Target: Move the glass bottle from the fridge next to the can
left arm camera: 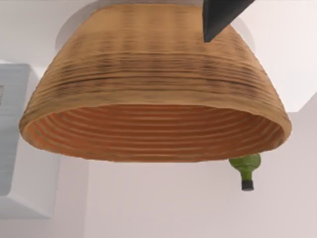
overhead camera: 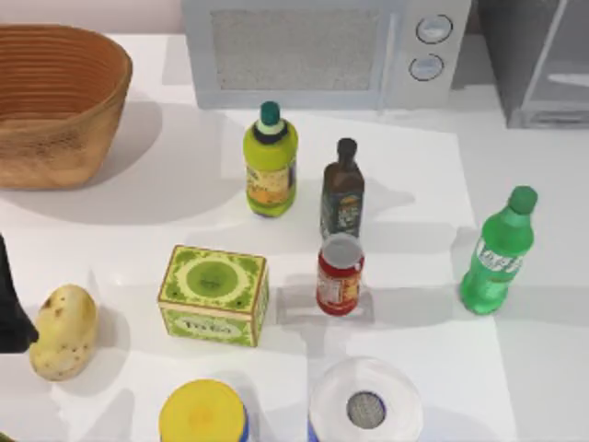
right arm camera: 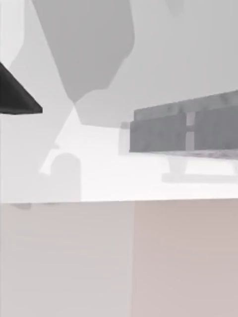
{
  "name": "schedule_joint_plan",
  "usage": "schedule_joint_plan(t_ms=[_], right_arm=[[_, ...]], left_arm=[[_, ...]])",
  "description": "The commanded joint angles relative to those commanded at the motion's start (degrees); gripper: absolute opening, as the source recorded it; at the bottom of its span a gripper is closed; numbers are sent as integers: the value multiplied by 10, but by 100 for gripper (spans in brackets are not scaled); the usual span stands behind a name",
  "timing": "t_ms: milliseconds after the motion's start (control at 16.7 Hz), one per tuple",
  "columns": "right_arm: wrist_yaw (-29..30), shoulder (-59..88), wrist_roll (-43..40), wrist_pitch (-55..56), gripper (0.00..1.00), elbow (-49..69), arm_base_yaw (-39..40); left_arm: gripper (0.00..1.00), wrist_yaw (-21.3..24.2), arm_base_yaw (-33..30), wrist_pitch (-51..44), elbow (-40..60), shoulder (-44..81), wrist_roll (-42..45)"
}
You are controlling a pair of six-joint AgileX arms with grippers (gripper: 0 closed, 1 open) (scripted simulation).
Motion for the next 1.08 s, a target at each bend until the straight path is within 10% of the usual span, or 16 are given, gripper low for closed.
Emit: schedule_joint_plan(t_ms=[360,1080], right_arm=[[12,6,128,109,100,-3,80],[89,11,711,587,100,-17,427]], left_arm=[[100,0,0,0,0,0,0],[100,0,0,0,0,0,0]])
